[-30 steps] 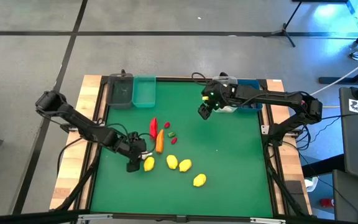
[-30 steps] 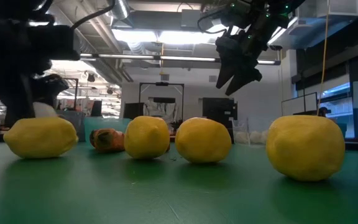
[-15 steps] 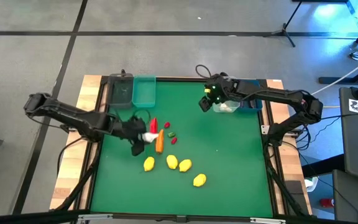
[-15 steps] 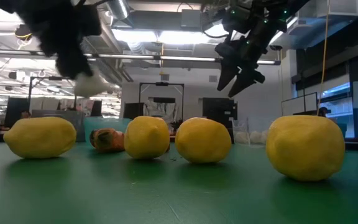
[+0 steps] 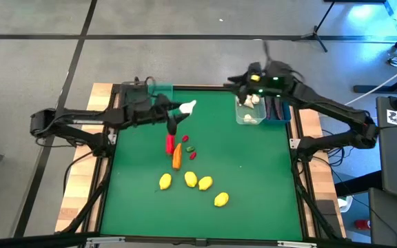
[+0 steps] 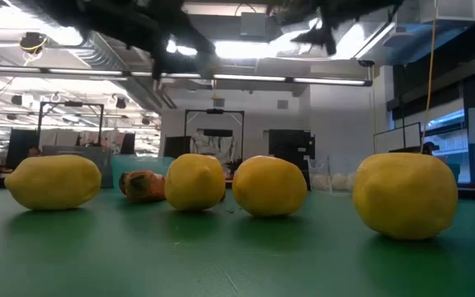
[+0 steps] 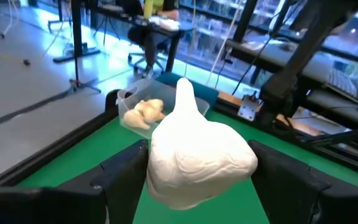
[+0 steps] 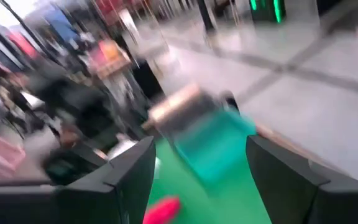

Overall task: Sort produce into baskets
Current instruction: Put the garlic into the transparent bin

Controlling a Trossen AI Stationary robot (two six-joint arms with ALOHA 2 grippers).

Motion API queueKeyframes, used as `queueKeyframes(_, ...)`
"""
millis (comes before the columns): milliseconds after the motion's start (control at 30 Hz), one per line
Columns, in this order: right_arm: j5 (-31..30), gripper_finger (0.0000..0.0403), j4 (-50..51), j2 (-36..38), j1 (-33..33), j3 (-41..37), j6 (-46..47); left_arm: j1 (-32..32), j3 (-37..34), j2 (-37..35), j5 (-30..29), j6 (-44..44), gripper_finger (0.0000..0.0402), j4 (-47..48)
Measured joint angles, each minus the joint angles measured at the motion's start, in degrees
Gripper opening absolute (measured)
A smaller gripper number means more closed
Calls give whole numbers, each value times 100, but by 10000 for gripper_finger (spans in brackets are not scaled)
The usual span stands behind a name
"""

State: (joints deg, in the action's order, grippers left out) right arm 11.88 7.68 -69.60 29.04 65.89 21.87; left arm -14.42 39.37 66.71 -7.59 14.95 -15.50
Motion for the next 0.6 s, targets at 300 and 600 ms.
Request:
queueKeyframes(300, -171, 248, -327, 813, -2, 0, -205, -620, 1747, 2120, 838, -534, 266, -48)
queueKeyframes(600, -175, 248, -281, 839, -13, -2, -447, -802, 3658, 3925, 1440, -537, 266, -44)
